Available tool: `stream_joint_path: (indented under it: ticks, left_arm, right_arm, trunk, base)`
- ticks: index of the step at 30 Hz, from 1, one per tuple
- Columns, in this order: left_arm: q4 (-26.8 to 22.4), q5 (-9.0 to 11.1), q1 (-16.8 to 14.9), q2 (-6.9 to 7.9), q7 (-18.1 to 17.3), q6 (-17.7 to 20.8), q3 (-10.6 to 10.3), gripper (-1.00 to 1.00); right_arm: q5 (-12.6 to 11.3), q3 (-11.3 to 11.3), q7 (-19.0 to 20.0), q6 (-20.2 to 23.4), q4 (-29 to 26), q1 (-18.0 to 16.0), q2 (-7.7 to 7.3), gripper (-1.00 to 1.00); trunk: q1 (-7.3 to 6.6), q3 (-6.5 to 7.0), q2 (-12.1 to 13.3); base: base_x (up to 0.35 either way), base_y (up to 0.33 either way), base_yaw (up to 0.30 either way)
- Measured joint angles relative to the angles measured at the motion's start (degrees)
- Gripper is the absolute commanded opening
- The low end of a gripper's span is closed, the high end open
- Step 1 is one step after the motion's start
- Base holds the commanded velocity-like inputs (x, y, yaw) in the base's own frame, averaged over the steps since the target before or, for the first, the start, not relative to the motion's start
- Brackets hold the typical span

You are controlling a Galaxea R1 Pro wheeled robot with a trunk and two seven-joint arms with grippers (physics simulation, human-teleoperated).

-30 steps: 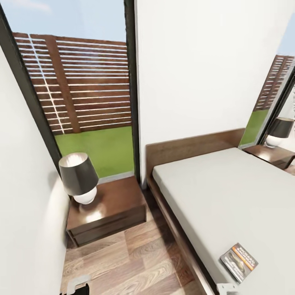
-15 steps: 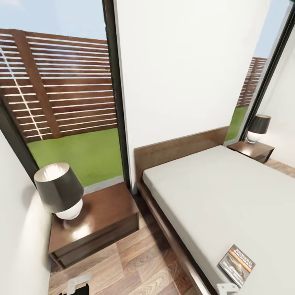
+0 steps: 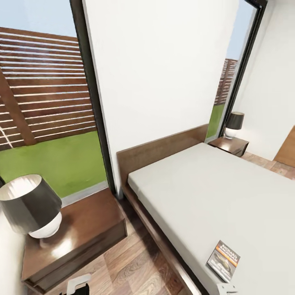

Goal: In the bedroom, move the book from the bed onto either nightstand, and place the two sandals side by side next to the bed.

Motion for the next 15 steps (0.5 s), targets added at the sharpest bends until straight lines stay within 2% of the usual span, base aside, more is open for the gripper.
stream_joint_path:
  ticks: [15]
  left_arm:
    - [0.0,0.0,0.0,0.0,0.0,0.0,0.0,1.0]
  right_arm:
    - [0.0,0.0,0.0,0.0,0.0,0.0,0.0,1.0]
  trunk:
    - [0.0,0.07,0.0]
  base:
    - [0.116,0.001,-0.278]
